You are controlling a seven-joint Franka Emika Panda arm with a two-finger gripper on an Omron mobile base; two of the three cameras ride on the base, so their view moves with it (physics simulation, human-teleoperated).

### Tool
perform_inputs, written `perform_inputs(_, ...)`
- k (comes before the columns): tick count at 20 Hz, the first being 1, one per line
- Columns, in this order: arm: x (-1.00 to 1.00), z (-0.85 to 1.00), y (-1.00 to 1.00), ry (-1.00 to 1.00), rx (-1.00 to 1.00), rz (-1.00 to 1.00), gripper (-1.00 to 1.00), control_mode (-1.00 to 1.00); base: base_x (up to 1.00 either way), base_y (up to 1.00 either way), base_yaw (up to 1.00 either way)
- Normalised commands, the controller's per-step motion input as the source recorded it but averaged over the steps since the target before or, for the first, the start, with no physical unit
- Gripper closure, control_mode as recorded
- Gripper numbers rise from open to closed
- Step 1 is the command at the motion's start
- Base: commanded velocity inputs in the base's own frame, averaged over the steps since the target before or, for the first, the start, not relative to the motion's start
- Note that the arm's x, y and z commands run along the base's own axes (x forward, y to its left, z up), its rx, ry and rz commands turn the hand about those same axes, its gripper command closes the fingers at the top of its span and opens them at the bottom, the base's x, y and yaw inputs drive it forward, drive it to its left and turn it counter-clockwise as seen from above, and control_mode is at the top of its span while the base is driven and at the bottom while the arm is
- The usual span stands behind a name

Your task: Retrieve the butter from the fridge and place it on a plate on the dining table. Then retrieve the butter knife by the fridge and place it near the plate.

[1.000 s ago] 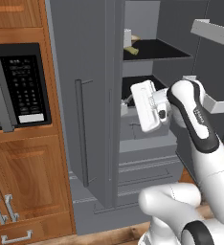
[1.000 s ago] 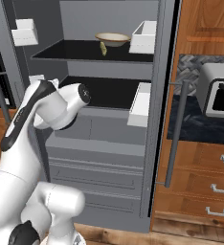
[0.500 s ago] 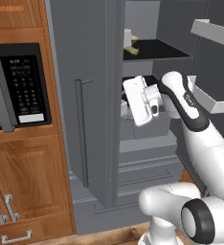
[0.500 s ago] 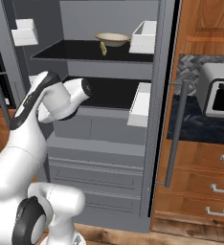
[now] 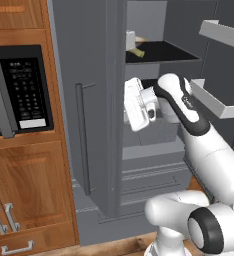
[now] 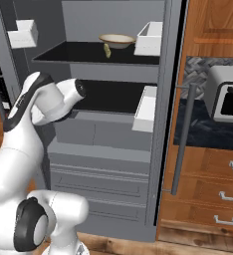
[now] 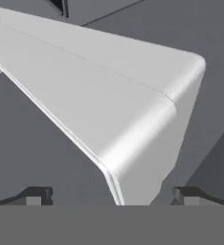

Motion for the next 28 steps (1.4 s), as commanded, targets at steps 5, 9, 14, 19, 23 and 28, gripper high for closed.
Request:
perform_inputs(5,-0.12,0.0,0.47,-0.05,0.0,0.0,-1.0,-1.0,0.0,0.0,0.0)
perform_inputs(9,-0.18,0.0,0.52,-0.03,-0.01,0.0,-1.0,-1.0,0.0,0.0,0.0)
perform_inputs(14,-0.15,0.0,0.52,-0.01,-0.03,0.0,-1.0,-1.0,0.0,0.0,0.0)
perform_inputs(19,-0.1,0.0,0.39,0.0,-0.01,0.0,-1.0,-1.0,0.0,0.0,0.0)
perform_inputs(23,-0.08,0.0,0.1,0.0,0.0,0.0,-1.0,-1.0,0.0,0.0,0.0)
perform_inputs(28,-0.02,0.0,0.07,0.0,-0.01,0.0,-1.0,-1.0,0.0,0.0,0.0)
